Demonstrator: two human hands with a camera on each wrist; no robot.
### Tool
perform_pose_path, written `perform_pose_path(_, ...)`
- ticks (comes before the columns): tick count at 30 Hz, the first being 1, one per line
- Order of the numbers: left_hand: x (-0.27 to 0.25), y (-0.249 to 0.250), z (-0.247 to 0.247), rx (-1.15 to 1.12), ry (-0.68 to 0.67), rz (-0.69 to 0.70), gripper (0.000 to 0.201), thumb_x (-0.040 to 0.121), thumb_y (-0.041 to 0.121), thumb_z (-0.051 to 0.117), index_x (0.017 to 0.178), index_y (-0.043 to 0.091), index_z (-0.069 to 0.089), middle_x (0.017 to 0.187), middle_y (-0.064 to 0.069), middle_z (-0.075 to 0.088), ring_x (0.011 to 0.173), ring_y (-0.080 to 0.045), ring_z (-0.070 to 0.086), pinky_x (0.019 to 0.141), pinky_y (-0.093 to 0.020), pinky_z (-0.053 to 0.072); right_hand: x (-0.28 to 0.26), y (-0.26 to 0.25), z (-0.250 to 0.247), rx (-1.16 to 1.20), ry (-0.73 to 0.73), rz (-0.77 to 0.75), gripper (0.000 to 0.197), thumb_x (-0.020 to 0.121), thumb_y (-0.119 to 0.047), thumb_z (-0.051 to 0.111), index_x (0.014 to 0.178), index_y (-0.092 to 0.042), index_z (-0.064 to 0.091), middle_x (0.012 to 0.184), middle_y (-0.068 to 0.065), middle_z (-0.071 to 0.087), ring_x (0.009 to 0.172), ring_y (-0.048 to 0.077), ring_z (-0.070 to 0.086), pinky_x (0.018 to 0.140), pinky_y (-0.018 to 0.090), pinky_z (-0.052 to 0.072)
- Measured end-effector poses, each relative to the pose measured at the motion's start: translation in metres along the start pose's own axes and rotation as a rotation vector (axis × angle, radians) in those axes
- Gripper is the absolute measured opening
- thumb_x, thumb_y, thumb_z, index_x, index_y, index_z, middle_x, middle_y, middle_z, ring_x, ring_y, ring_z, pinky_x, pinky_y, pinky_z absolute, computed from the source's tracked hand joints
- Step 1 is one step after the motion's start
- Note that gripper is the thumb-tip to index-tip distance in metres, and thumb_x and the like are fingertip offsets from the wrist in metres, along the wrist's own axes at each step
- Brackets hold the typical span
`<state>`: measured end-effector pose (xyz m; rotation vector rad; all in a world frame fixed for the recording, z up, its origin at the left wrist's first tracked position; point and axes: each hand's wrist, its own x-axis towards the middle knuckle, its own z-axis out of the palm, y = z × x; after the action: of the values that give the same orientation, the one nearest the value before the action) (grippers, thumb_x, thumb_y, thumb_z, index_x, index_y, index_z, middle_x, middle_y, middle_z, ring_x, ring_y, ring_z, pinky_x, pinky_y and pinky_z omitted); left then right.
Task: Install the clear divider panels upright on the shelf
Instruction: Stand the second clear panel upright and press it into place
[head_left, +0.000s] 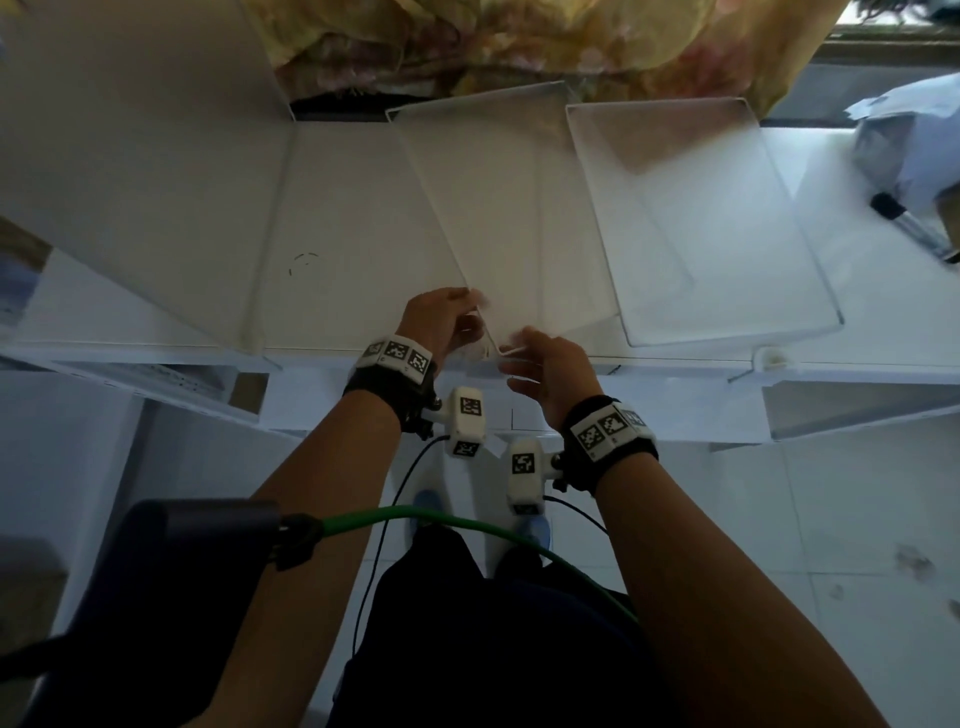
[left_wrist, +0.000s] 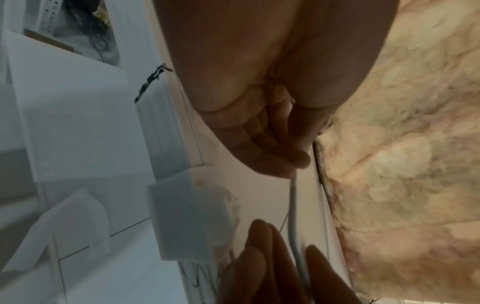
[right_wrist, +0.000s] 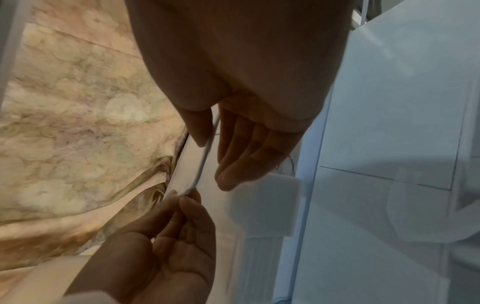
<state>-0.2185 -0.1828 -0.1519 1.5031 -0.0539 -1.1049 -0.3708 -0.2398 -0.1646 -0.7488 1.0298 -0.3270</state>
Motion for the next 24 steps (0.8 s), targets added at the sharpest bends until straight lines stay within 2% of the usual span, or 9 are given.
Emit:
perform_pose_path(3,-0.002,0.005,-0.006,0.0,0.016,0.061,0.011,0.092,0.007,0.062,0.089,0.002,0.071,0.085,-0.013,0.062,0.062,-0.014,0.059,0.066,-0.027,0.055,0.002,-0.004,0.01,0.047,-0.052,0.039,0.025,0.096,-0.026,0.055,0.095,-0.002,0.065,0.08,0.012,0.069,0.062,0.02,0.063,0.054,0.027,0.052)
perform_pose_path(6,-0.002,0.007,-0.017,0.016,0.016,0.094,0.015,0.095,0.007,0.057,0.091,0.005,0.072,0.098,-0.014,0.066,0.084,-0.021,0.062,0.08,-0.032,0.058,0.002,-0.006,0.017,0.103,-0.114,0.101,0.02,0.094,-0.021,0.058,0.092,-0.003,0.067,0.078,0.011,0.067,0.061,0.018,0.063,0.056,0.025,0.054)
perform_pose_path(8,-0.004,0.007,-0.025,0.029,0.056,0.107,0.015,0.096,0.009,0.057,0.093,0.005,0.071,0.1,-0.012,0.07,0.092,-0.023,0.065,0.088,-0.036,0.057,0.0,-0.006,0.023,0.096,-0.153,0.126,0.018,0.093,-0.018,0.059,0.09,-0.002,0.067,0.076,0.011,0.068,0.062,0.018,0.063,0.057,0.024,0.055)
perform_pose_path(10,-0.007,0.006,-0.032,0.006,0.124,0.122,0.016,0.097,0.013,0.057,0.096,0.004,0.07,0.096,-0.009,0.073,0.088,-0.02,0.069,0.08,-0.033,0.058,-0.003,-0.007,0.034,0.067,-0.197,0.147,0.018,0.093,-0.017,0.059,0.087,-0.001,0.067,0.072,0.011,0.068,0.061,0.018,0.062,0.058,0.023,0.055)
perform_pose_path(12,-0.01,0.005,-0.041,-0.023,0.191,0.137,0.017,0.097,0.014,0.056,0.093,0.005,0.07,0.092,-0.008,0.073,0.082,-0.02,0.07,0.074,-0.032,0.059,-0.007,-0.009,0.046,0.037,-0.232,0.165,0.019,0.093,-0.016,0.06,0.087,0.0,0.068,0.072,0.012,0.069,0.059,0.018,0.063,0.058,0.024,0.056)
perform_pose_path(14,-0.014,0.003,-0.049,-0.048,0.232,0.137,0.019,0.098,0.014,0.055,0.088,0.006,0.07,0.089,-0.008,0.073,0.077,-0.02,0.07,0.074,-0.033,0.059,-0.011,-0.009,0.056,-0.013,-0.244,0.164,0.019,0.092,-0.015,0.06,0.09,0.003,0.068,0.073,0.014,0.068,0.058,0.019,0.064,0.057,0.025,0.056)
perform_pose_path(19,-0.018,-0.006,-0.066,-0.054,0.209,0.086,0.025,0.1,0.016,0.048,0.091,0.006,0.069,0.088,-0.01,0.07,0.078,-0.022,0.067,0.069,-0.034,0.054,-0.018,-0.001,0.066,-0.108,-0.197,0.09,0.023,0.088,-0.009,0.065,0.096,0.013,0.067,0.075,0.021,0.066,0.056,0.023,0.063,0.055,0.027,0.057)
perform_pose_path(24,-0.024,-0.014,-0.063,-0.05,0.203,0.041,0.024,0.101,0.016,0.049,0.093,0.005,0.068,0.088,-0.013,0.069,0.078,-0.024,0.066,0.066,-0.033,0.056,-0.019,0.0,0.063,-0.244,-0.13,-0.001,0.02,0.084,-0.003,0.067,0.091,0.016,0.066,0.072,0.022,0.066,0.053,0.025,0.062,0.056,0.031,0.059)
